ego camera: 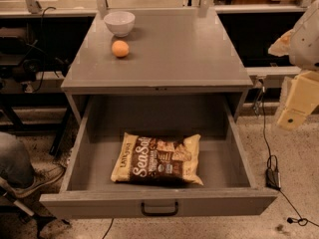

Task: Pick brown chip bag from top drawer and place on counter

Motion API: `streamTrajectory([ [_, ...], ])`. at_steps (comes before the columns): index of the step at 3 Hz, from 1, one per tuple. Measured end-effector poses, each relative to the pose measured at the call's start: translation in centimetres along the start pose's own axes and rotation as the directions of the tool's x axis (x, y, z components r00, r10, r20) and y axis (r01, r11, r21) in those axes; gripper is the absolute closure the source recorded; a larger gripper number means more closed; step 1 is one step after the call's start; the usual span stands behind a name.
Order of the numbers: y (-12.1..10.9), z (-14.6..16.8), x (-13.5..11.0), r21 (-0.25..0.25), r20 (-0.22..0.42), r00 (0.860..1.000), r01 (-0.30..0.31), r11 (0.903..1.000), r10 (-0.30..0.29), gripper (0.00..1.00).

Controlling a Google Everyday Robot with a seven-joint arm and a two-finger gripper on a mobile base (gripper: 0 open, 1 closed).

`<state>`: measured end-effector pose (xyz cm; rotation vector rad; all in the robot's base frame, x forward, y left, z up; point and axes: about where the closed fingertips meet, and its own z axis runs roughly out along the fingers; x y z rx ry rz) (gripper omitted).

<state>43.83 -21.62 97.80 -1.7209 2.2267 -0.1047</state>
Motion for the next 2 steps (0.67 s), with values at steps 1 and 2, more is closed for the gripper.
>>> streamTrajectory([
  [1,0.0,0.0,0.0,0.000,0.000,1.000,0.000,1.0000,0.000,0.00],
  [2,1.0,3.5,-1.5,-0.068,0.037,0.999,0.019,0.9975,-0.017,0.00],
])
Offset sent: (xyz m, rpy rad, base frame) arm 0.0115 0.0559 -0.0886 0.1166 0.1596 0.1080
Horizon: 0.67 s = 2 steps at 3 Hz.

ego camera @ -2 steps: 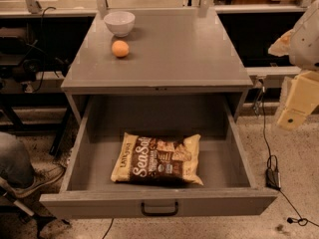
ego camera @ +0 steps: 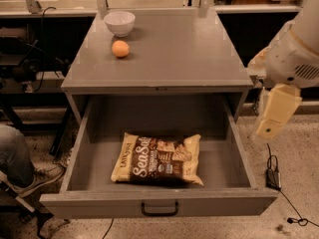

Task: Pick brown chip bag from top drawer and place on counter

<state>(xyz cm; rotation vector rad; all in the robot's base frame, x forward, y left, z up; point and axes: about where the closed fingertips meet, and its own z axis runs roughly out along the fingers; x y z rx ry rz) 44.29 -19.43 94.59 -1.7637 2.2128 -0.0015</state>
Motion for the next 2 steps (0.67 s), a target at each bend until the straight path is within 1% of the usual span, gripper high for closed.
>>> streamTrajectory([
  [1,0.6,5.0,-2.2,-0.075,0.034,0.999,0.018,0.9970,-0.016,0.00],
  [2,0.8,11.9,-6.1,-0.101,0.044,0.999,-0.009,0.9949,0.013,0.00],
])
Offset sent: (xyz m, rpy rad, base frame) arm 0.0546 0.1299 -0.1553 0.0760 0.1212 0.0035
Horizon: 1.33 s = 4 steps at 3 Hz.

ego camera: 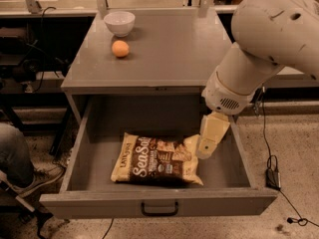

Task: Pick brown chip bag from top drawer and place on counter

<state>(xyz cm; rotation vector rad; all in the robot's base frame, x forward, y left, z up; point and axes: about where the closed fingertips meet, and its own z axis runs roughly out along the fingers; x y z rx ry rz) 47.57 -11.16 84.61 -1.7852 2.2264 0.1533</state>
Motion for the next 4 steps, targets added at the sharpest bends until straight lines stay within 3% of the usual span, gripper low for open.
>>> streamTrajectory([
  [1,0.0,0.4,0.0,-0.002,-0.002,1.000,0.000,1.0000,0.000,0.00],
  [2,-0.7,4.4,-0.6,0.006,-0.073,0.997,-0.004,1.0000,0.004,0.00],
  [4,-1.6,11.9,-1.4,-0.044,-0.090,0.994,-0.061,0.9972,0.057,0.00],
])
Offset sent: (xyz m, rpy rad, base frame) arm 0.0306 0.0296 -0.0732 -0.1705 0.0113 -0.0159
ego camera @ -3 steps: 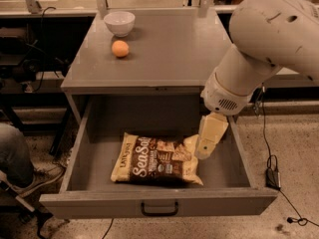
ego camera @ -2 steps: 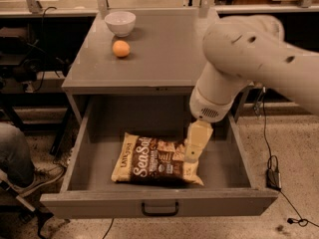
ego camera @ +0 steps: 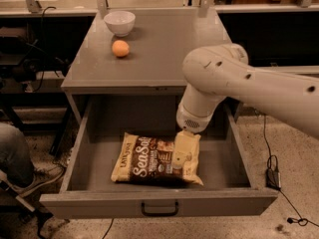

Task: Pick brown chip bag from top drawer and place on counter

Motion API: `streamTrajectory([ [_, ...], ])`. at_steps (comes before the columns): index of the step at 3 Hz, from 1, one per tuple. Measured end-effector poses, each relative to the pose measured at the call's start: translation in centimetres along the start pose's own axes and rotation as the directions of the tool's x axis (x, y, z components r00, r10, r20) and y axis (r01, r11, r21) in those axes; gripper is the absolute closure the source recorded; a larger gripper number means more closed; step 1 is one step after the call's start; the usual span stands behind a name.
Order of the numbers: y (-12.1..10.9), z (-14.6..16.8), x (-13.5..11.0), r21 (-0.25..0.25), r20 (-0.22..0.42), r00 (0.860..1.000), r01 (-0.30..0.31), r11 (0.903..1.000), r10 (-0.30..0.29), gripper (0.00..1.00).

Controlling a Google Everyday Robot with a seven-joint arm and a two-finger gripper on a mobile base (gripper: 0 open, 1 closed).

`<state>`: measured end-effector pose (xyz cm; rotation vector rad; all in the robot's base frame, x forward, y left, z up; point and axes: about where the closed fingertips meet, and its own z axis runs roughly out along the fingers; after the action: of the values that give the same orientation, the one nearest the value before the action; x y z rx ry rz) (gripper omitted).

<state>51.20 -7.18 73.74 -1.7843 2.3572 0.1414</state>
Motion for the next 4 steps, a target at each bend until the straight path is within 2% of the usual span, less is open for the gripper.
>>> streamTrajectory([
  [1,-0.5,3.2,-0.3,-0.054,0.024,0.999,-0.027,0.9982,0.029,0.00],
  [2,-0.8,7.3,-0.8,-0.130,0.033,0.999,-0.038,0.9908,0.043,0.00],
  [3,-1.0,9.5,-1.1,-0.171,0.032,0.999,-0.033,0.9847,0.040,0.00],
  [4,-0.9,11.0,-1.2,-0.201,0.035,0.999,-0.025,0.9793,0.032,0.18],
])
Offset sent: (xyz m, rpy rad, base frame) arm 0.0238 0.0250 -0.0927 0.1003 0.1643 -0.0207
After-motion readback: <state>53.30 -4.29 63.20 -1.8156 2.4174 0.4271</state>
